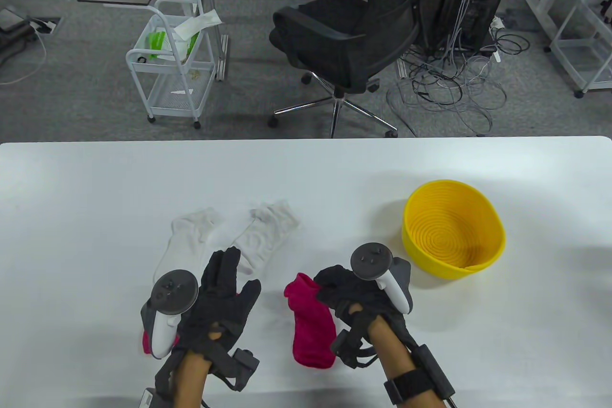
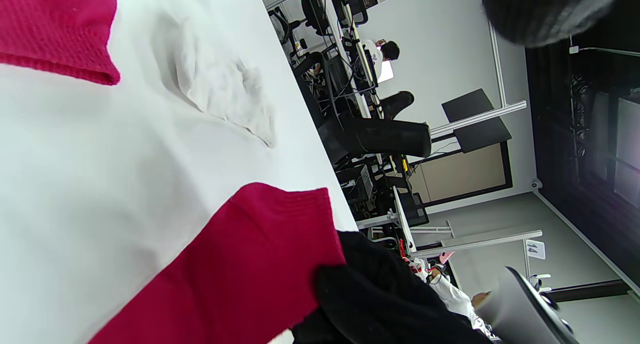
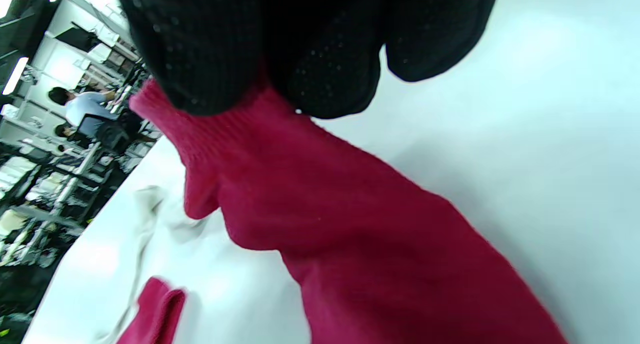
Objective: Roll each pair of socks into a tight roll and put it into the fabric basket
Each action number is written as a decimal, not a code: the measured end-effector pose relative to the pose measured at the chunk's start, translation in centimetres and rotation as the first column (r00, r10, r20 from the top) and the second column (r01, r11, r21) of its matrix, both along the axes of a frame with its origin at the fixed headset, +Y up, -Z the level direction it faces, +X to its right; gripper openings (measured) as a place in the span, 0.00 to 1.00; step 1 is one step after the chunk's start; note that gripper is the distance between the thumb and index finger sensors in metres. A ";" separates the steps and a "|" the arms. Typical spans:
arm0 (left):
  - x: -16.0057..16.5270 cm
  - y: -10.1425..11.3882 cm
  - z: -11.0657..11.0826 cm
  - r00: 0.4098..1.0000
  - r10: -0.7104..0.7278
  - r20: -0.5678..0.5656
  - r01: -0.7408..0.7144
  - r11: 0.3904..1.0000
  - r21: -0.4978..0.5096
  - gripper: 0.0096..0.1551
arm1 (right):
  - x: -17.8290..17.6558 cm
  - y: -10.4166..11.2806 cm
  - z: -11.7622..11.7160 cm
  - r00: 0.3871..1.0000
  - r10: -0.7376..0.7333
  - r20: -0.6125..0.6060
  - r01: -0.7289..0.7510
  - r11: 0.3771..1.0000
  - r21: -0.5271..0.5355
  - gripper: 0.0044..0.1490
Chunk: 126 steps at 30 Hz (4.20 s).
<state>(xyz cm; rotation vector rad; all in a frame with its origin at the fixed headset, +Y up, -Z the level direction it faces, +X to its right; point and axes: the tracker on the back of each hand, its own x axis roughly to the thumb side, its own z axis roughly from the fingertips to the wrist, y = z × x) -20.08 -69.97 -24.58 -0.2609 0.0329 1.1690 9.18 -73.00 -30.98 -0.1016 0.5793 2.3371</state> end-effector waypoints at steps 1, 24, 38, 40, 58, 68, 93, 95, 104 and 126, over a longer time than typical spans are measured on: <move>0.0 0.0 0.0 1.000 -0.001 0.001 0.001 1.000 -0.003 0.51 | 0.0 -0.4 -0.3 1.000 0.016 0.015 -0.016 1.000 0.000 0.29; -0.9 0.9 -0.1 0.999 -0.035 0.038 0.034 0.999 0.034 0.50 | 2.4 4.7 2.2 0.998 -0.061 -0.009 0.062 0.964 0.259 0.51; -1.5 0.4 -0.9 0.983 -0.174 0.055 0.174 0.985 0.009 0.50 | 4.5 2.4 5.0 0.982 -0.153 -0.107 0.175 0.953 0.247 0.55; -1.7 0.3 -1.1 0.981 -0.190 0.051 0.190 0.982 0.001 0.49 | 4.7 2.3 5.0 0.986 -0.119 -0.115 0.145 0.958 0.249 0.55; 0.1 -4.4 -7.1 0.497 -0.845 0.200 0.847 0.522 0.103 0.27 | 4.4 2.2 4.7 0.988 -0.103 -0.116 0.128 0.965 0.229 0.54; 0.4 -5.7 -6.9 0.430 -0.889 0.158 0.866 0.456 0.206 0.22 | 4.4 1.9 4.6 0.990 -0.086 -0.115 0.109 0.971 0.214 0.54; -1.9 5.2 -1.3 0.787 -0.616 0.030 0.577 0.754 0.314 0.20 | 4.7 1.9 4.7 0.989 -0.109 -0.101 0.128 0.968 0.215 0.54; -1.2 6.3 -0.4 0.815 -0.579 -0.004 0.548 0.770 0.327 0.21 | 4.8 1.9 4.7 0.989 -0.111 -0.097 0.130 0.968 0.217 0.54; 3.9 9.2 2.9 0.835 -0.549 -0.019 0.509 0.761 0.402 0.21 | 5.4 1.8 4.7 0.989 -0.126 -0.074 0.139 0.965 0.222 0.54; 11.5 8.6 3.5 0.812 -0.581 0.043 0.546 0.785 0.292 0.22 | 6.1 1.9 4.4 0.990 -0.137 -0.041 0.143 0.966 0.217 0.54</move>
